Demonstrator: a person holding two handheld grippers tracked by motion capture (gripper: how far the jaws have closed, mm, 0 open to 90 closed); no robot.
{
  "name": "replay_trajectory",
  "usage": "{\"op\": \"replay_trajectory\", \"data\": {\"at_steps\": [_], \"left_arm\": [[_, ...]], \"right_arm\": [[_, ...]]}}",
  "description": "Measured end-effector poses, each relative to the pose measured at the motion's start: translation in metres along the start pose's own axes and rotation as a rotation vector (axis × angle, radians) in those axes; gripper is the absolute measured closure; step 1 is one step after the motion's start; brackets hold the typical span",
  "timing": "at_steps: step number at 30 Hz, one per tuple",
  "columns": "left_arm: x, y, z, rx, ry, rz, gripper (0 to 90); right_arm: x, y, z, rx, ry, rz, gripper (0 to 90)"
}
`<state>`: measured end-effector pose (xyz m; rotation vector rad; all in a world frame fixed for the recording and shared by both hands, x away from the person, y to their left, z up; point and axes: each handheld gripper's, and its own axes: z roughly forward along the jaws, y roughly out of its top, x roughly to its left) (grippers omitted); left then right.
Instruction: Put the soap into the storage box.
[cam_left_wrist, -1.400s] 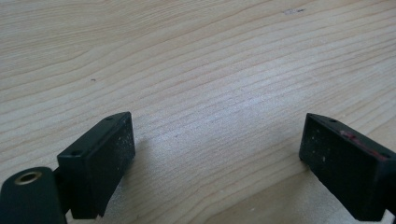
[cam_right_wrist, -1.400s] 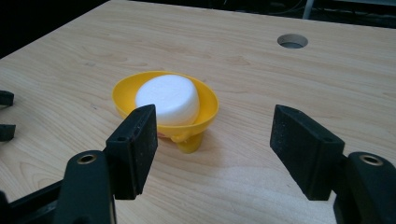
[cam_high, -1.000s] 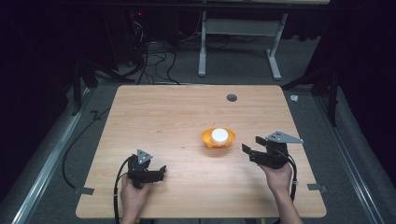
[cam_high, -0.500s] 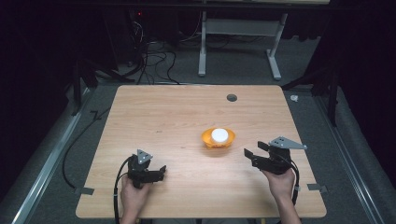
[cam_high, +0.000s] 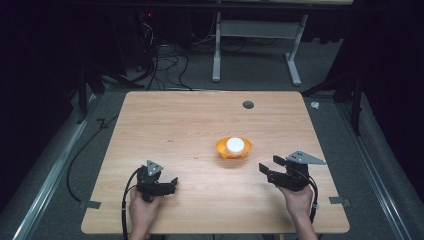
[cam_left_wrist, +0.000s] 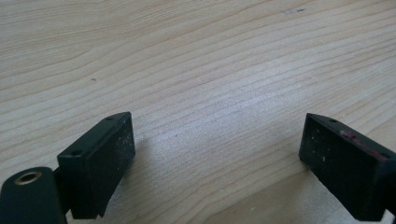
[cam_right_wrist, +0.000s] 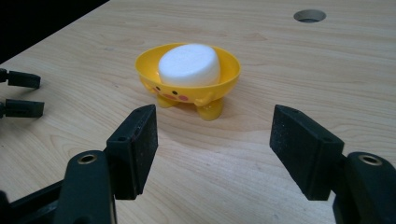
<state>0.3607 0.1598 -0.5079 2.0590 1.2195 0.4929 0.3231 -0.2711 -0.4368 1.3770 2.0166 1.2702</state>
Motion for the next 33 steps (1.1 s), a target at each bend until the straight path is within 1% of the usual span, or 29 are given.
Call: {"op": "replay_trajectory", "data": {"at_steps": [2, 7, 10, 16, 18, 20, 23, 26, 33], "left_arm": [[0.000, 0.000, 0.000, 0.000, 0.000, 0.001, 10.7], [0.000, 0.000, 0.000, 0.000, 0.000, 0.000, 10.7], [0.000, 0.000, 0.000, 0.000, 0.000, 0.000, 10.7], [0.000, 0.000, 0.000, 0.000, 0.001, 0.000, 10.7], [0.000, 0.000, 0.000, 0.000, 0.001, 0.000, 10.7], [0.000, 0.000, 0.000, 0.000, 0.001, 0.000, 10.7], [0.000, 0.000, 0.000, 0.000, 0.001, 0.000, 10.7], [0.000, 0.000, 0.000, 0.000, 0.001, 0.000, 10.7], [0.000, 0.000, 0.000, 0.000, 0.000, 0.000, 10.7]], "right_arm": [[0.002, -0.002, 0.001, 0.006, 0.002, 0.006, 33.1], [0.005, -0.005, 0.005, 0.017, 0.012, -0.002, 33.1], [0.007, -0.006, 0.006, 0.018, 0.018, 0.002, 33.1], [0.013, -0.007, 0.012, 0.029, 0.026, -0.009, 33.1], [0.014, -0.008, 0.015, 0.032, 0.025, -0.017, 33.1], [0.015, -0.009, 0.016, 0.035, 0.026, -0.011, 33.2], [0.017, -0.011, 0.019, 0.043, 0.023, -0.016, 33.2], [0.019, -0.013, 0.022, 0.055, 0.016, -0.030, 33.3], [0.021, -0.017, 0.025, 0.063, 0.011, -0.030, 33.4]]}}
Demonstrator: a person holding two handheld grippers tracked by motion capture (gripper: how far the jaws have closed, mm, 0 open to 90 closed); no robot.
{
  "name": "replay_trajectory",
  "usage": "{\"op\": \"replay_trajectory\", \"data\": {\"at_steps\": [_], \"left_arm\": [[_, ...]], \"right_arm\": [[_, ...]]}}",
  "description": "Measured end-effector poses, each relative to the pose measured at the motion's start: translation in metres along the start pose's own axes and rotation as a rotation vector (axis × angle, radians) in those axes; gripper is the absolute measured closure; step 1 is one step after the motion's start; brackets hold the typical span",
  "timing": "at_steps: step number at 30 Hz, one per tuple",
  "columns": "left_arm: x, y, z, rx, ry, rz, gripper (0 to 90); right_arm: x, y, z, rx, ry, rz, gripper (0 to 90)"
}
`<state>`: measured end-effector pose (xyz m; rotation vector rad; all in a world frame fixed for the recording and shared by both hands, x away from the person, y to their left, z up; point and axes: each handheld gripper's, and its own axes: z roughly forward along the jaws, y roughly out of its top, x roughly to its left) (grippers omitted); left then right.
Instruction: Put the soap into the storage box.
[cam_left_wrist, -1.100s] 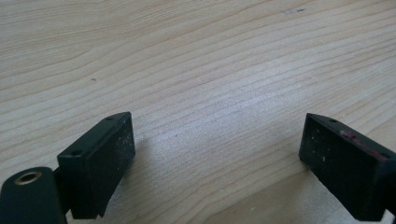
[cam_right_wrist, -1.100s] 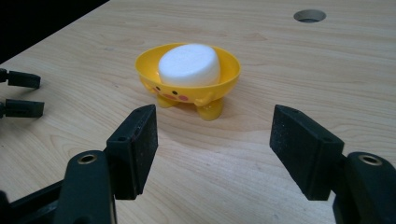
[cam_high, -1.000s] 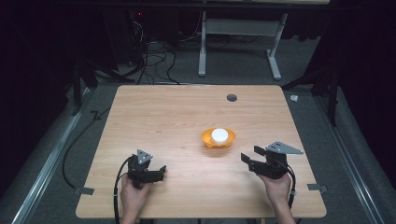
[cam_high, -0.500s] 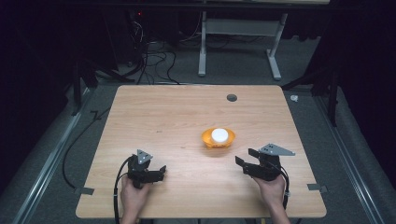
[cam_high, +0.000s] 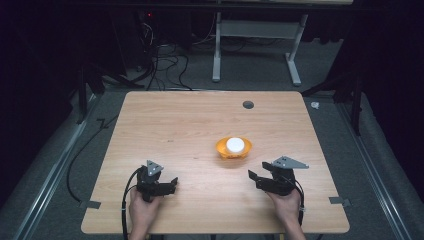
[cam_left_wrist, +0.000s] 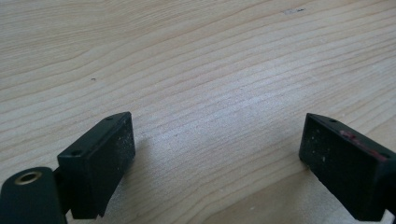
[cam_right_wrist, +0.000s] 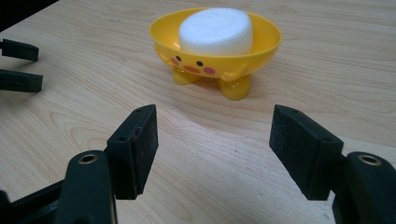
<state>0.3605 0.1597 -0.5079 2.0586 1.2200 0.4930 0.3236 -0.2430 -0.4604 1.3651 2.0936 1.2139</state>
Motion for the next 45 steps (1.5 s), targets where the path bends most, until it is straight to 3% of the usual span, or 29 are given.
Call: {"op": "replay_trajectory", "data": {"at_steps": [12, 22, 45], "left_arm": [[0.000, 0.000, 0.000, 0.000, 0.000, 0.000, 10.7], [0.000, 0.000, 0.000, 0.000, 0.000, 0.001, 10.7], [0.000, 0.000, 0.000, 0.000, 0.000, 0.000, 10.7]], "right_arm": [[0.001, -0.006, 0.009, 0.036, -0.023, -0.012, 33.5], [0.002, -0.011, 0.019, 0.083, -0.073, -0.046, 33.4], [0.000, -0.013, 0.036, 0.108, -0.127, -0.048, 33.3]]}}
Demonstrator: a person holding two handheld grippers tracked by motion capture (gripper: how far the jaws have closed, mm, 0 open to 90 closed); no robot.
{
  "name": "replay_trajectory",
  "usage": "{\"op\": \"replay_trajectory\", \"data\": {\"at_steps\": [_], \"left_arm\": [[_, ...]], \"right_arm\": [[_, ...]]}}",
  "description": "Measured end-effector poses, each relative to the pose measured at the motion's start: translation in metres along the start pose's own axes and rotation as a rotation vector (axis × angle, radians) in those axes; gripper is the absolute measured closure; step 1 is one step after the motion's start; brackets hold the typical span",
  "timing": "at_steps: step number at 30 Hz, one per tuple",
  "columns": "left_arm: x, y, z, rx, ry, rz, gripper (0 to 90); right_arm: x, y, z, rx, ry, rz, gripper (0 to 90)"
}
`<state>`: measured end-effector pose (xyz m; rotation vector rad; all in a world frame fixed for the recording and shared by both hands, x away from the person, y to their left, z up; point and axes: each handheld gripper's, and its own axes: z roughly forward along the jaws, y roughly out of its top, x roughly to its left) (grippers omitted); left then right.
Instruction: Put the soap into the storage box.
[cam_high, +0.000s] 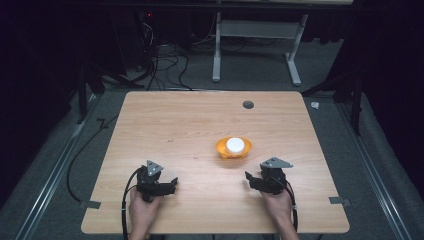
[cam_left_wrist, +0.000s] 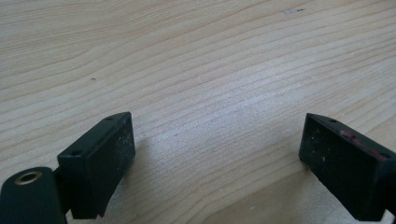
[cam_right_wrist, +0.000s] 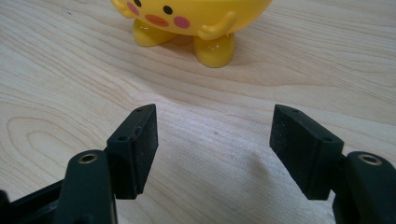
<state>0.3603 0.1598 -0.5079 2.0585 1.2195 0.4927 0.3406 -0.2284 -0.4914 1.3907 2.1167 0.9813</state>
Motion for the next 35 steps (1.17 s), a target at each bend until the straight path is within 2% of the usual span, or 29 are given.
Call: {"op": "replay_trajectory", "data": {"at_steps": [21, 27, 35], "left_arm": [[0.000, 0.000, 0.000, 0.000, 0.000, 0.000, 10.8], [0.000, 0.000, 0.000, 0.000, 0.000, 0.000, 10.7], [0.000, 0.000, 0.000, 0.000, 0.002, -0.001, 10.8]], "right_arm": [[-0.002, -0.007, 0.008, 0.029, 0.002, 0.013, 30.5], [0.003, -0.006, 0.010, 0.044, -0.027, -0.038, 29.1], [0.003, -0.006, 0.010, 0.046, -0.020, -0.043, 28.5]]}}
